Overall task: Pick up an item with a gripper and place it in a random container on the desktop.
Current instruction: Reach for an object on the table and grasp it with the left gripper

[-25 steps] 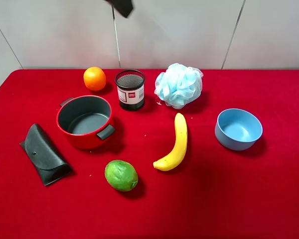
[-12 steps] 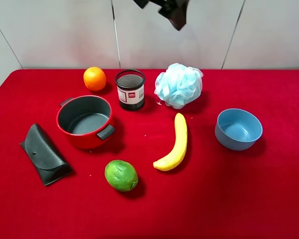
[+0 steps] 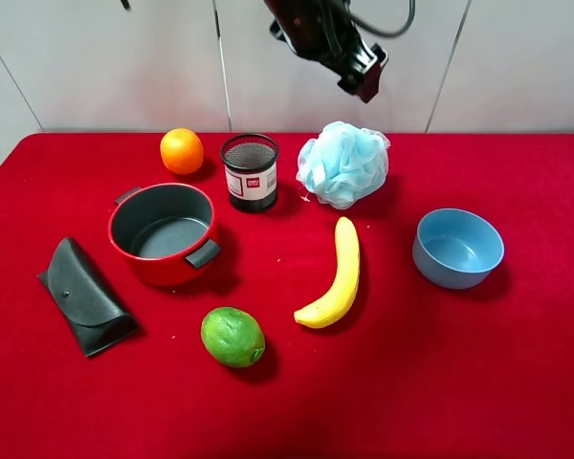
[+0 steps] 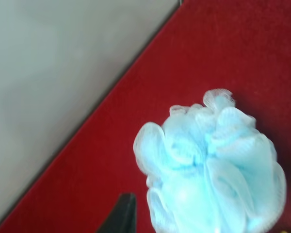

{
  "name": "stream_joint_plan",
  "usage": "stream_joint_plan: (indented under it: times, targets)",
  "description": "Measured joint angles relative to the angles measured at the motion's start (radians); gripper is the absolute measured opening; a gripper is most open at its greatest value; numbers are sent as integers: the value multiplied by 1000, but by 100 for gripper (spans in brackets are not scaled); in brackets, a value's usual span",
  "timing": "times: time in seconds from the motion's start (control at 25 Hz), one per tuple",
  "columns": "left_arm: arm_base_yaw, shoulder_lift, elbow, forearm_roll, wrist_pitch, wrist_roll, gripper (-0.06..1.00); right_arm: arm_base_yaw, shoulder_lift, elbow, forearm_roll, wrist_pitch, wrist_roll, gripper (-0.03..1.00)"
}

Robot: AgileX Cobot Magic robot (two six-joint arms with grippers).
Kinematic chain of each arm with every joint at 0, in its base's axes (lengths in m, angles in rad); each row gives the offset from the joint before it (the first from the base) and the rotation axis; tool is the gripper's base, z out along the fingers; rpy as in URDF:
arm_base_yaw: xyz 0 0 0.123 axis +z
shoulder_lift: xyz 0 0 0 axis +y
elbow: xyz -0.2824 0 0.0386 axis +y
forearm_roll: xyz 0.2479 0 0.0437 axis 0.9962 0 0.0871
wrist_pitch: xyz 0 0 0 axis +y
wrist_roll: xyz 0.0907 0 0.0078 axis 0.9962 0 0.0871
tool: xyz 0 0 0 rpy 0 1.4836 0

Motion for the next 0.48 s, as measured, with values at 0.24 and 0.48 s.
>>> stream_joint_plan:
  times: [0.24, 0.48]
  targets:
    - [0, 72, 0, 0, -122, 3, 99, 0, 0, 0, 0, 0, 0, 69]
    - [0, 139, 0, -1, -216, 4, 99, 0, 0, 0, 0, 0, 0, 69]
